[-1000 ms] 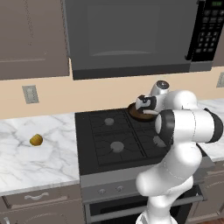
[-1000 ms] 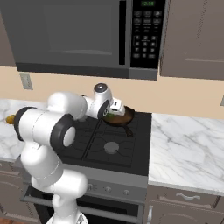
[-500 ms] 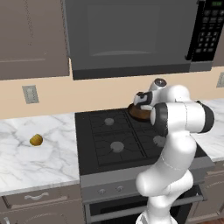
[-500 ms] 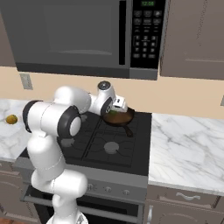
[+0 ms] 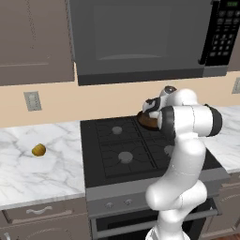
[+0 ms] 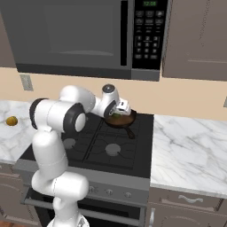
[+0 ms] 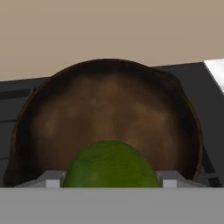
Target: Put the lime and squash in the pan. Then turn on the rear right burner and set the heat to medium.
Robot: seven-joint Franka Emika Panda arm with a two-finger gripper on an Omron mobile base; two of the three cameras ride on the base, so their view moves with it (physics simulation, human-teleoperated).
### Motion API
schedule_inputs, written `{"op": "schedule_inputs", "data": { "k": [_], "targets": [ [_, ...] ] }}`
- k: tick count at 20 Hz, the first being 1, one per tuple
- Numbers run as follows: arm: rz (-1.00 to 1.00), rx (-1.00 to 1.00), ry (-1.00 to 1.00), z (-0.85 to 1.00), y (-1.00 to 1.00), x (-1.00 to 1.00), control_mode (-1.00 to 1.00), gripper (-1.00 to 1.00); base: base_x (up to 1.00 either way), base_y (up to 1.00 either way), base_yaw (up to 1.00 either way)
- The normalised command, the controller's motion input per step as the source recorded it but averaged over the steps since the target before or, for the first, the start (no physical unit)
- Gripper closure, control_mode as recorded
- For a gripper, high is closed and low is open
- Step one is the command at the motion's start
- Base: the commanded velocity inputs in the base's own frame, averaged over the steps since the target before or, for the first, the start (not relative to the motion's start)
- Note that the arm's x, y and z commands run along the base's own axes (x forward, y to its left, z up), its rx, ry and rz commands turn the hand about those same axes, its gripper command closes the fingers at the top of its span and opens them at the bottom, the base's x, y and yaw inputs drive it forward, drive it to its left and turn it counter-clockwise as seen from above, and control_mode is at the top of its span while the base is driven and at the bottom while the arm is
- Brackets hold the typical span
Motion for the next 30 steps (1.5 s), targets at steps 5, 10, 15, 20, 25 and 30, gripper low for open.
{"op": "schedule_inputs", "data": {
  "k": [5,10,15,20,25,30],
  "targets": [
    [0.0,0.0,0.01,-0.28,0.0,0.21,-1.0,1.0,0.0,0.0,0.0],
    [0.0,0.0,0.0,-0.31,0.0,0.28,-1.0,1.0,0.0,0.0,0.0],
    [0.0,0.0,0.0,-0.22,-0.01,0.29,-1.0,1.0,0.0,0.0,0.0],
    [0.0,0.0,0.0,-0.09,-0.01,0.1,-1.0,1.0,0.0,0.0,0.0],
    [0.0,0.0,-0.02,-0.01,0.0,0.02,-1.0,1.0,0.0,0.0,0.0],
    [0.0,0.0,-0.01,-0.01,0.0,0.07,-1.0,1.0,0.0,0.0,0.0]
  ]
}}
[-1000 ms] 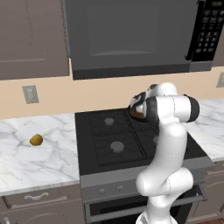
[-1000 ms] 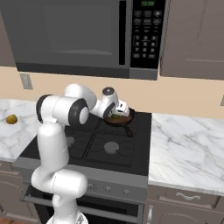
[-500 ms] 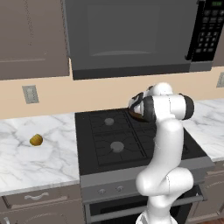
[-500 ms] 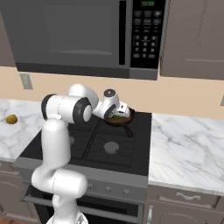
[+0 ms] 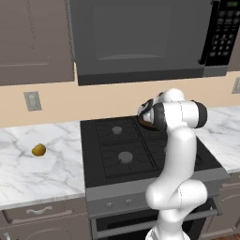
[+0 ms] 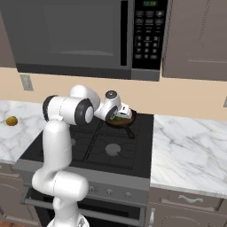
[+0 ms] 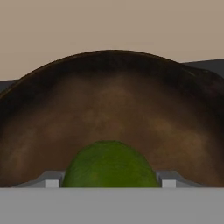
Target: Put the lime and squash in the pan. Then turn on the rear right burner and set the heat to medium.
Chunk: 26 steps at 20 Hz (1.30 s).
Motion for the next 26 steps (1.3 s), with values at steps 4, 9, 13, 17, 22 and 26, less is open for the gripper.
{"op": "schedule_inputs", "data": {
  "k": [4,9,13,17,22,26],
  "targets": [
    [0.0,0.0,0.0,0.0,0.0,0.0,-1.0,-1.0,0.0,0.0,0.0],
    [0.0,0.0,0.0,0.0,0.0,0.0,-1.0,-1.0,0.0,0.0,0.0],
    [0.0,0.0,-0.04,0.07,0.05,-0.01,-1.0,-1.0,0.0,0.0,0.0],
    [0.0,0.0,-0.09,0.32,0.02,-0.05,-1.0,-1.0,0.0,0.0,0.0],
    [0.0,0.0,-0.03,0.23,0.0,-0.5,-1.0,-1.0,0.0,0.0,0.0],
    [0.0,0.0,-0.02,0.04,0.0,-0.62,-1.0,-1.0,0.0,0.0,0.0]
  ]
}}
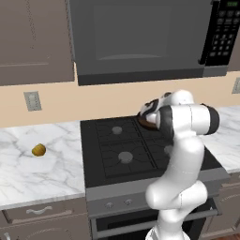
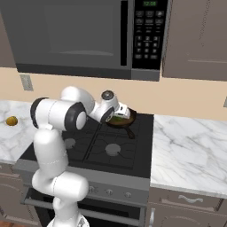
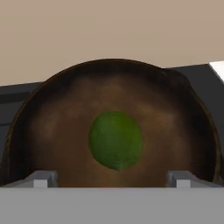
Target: Put the lime and squash in the pan. Then turn on the rear right burner and set the heat to medium.
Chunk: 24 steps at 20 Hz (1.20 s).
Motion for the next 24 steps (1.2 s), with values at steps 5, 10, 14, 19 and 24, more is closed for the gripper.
{"op": "schedule_inputs", "data": {
  "k": [5,10,14,19,24],
  "targets": [
    [0.0,0.0,-0.01,0.27,-0.05,-0.33,-1.0,-1.0,0.0,0.0,0.0],
    [0.0,0.0,0.0,0.42,-0.06,-0.29,-1.0,-1.0,0.0,0.0,0.0],
    [0.0,0.0,0.13,0.33,0.0,-0.45,-1.0,-1.0,0.0,0.0,0.0],
    [0.0,0.0,0.13,0.12,0.08,-0.68,-1.0,-1.0,0.0,0.0,0.0],
    [0.03,0.0,0.07,0.07,0.75,-0.65,-1.0,-1.0,0.0,0.0,0.0]
  ]
}}
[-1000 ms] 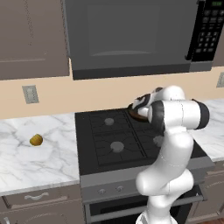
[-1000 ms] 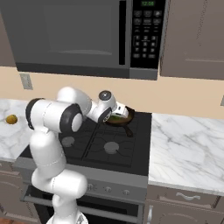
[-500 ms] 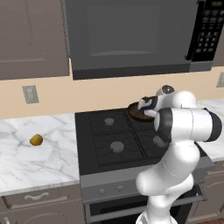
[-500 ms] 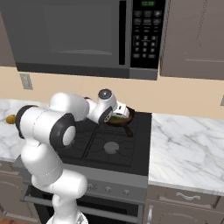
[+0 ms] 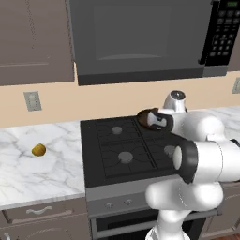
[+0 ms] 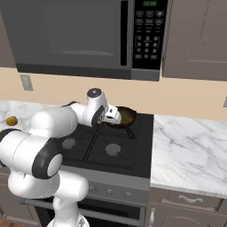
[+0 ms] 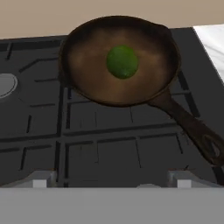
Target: Put the lime and squash in the pan. Then turn on the rear right burner and set the heat to medium.
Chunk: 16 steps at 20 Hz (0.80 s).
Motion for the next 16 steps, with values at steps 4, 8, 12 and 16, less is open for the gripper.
{"op": "schedule_inputs", "data": {
  "k": [4,8,12,16],
  "targets": [
    [0.08,0.01,-0.02,0.0,0.9,-0.57,-1.0,-1.0,0.0,0.0,0.0],
    [0.11,0.09,-0.06,0.0,0.82,-0.29,-1.0,-1.0,0.0,0.0,0.0],
    [0.19,0.14,-0.1,0.0,0.97,-0.2,-1.0,-1.0,0.0,0.0,0.0],
    [0.24,0.12,-0.05,0.03,0.96,-0.06,-1.0,-1.0,0.0,0.0,0.0]
  ]
}}
